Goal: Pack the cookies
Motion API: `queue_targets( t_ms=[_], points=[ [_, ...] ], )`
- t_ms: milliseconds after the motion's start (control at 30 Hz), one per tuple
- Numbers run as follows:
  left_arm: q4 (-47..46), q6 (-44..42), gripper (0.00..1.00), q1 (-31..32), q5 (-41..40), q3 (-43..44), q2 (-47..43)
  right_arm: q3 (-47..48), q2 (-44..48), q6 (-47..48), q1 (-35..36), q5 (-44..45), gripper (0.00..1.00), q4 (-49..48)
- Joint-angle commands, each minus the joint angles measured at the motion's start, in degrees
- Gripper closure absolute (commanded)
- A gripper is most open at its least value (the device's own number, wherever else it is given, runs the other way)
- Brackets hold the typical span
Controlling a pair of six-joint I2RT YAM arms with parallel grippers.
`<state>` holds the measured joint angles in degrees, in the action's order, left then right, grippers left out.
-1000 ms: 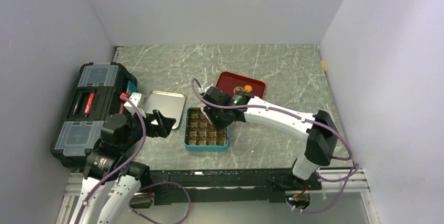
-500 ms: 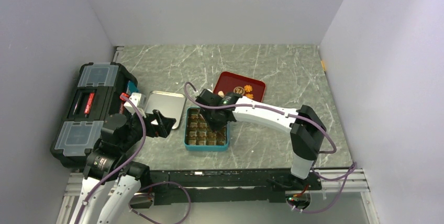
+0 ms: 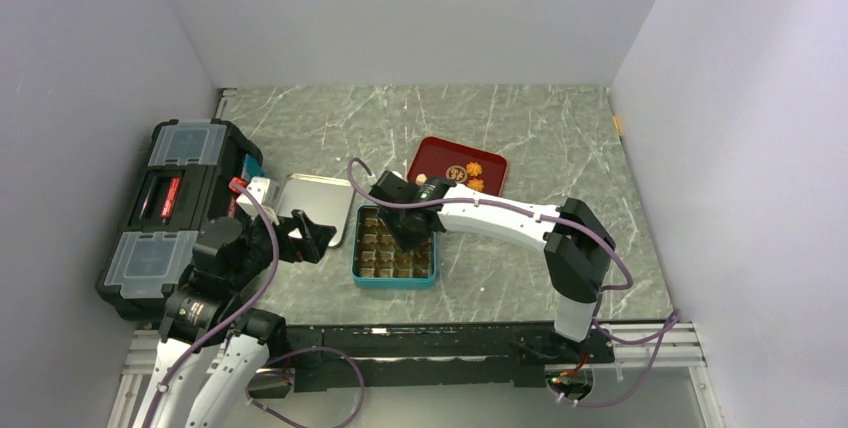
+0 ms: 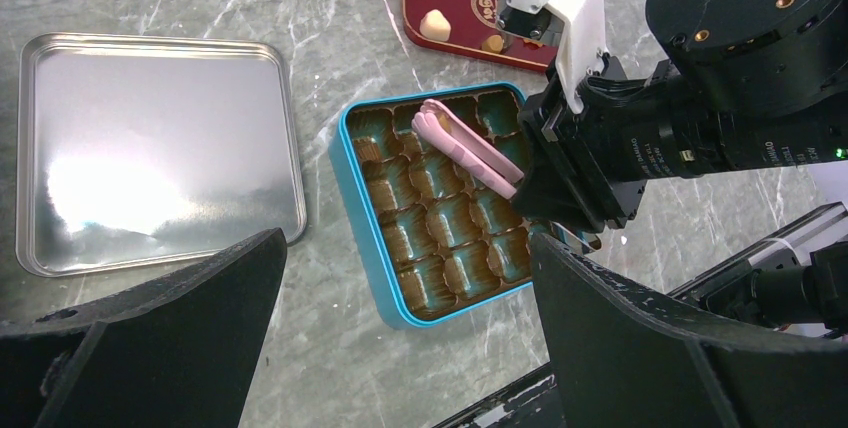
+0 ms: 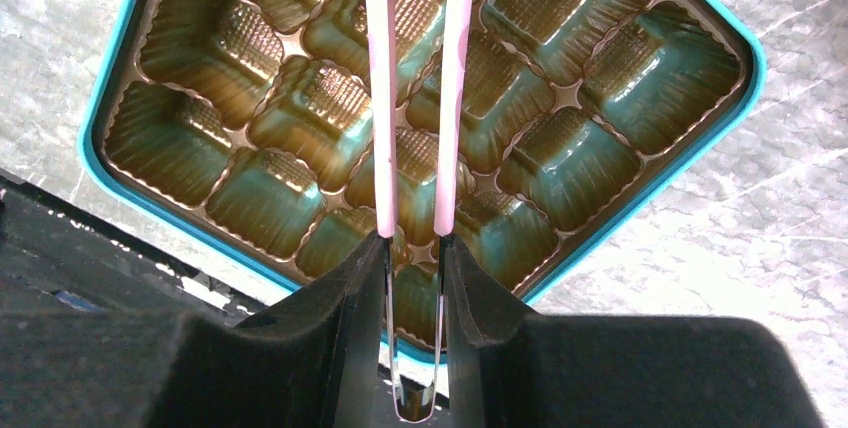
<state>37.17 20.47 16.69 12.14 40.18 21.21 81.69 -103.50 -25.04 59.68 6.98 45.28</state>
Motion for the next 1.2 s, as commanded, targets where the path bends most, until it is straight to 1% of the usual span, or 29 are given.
queue_targets(
  t_ms=[0, 233, 500, 967, 1167],
  points=[
    [-2.01, -0.34, 0.01, 0.14, 0.16, 0.89, -0.12, 1.87, 0.75, -0.01, 0.24, 1.0, 0.75, -1.64],
    [-1.99, -0.25, 0.01, 0.19, 0.05, 0.9, -0.11, 1.93, 0.73, -0.01, 0.21, 1.34, 0.73, -1.6],
    [-2.01, -0.25, 0.01, 0.19, 0.02, 0.94, -0.03, 1.74, 0.85, -0.36, 0.17, 2.08, 0.67, -1.45],
    [-2.01, -0.25, 0.01, 0.19, -0.02, 0.9, 0.14, 4.43, 2.52, 0.33, 0.13, 4.05, 0.67, 0.73],
    [-1.96, -0.25, 0.01, 0.19, -0.01, 0.94, 0.19, 4.42, 4.51, 1.14, -1.73, 4.16, 0.67, 1.28]
  ],
)
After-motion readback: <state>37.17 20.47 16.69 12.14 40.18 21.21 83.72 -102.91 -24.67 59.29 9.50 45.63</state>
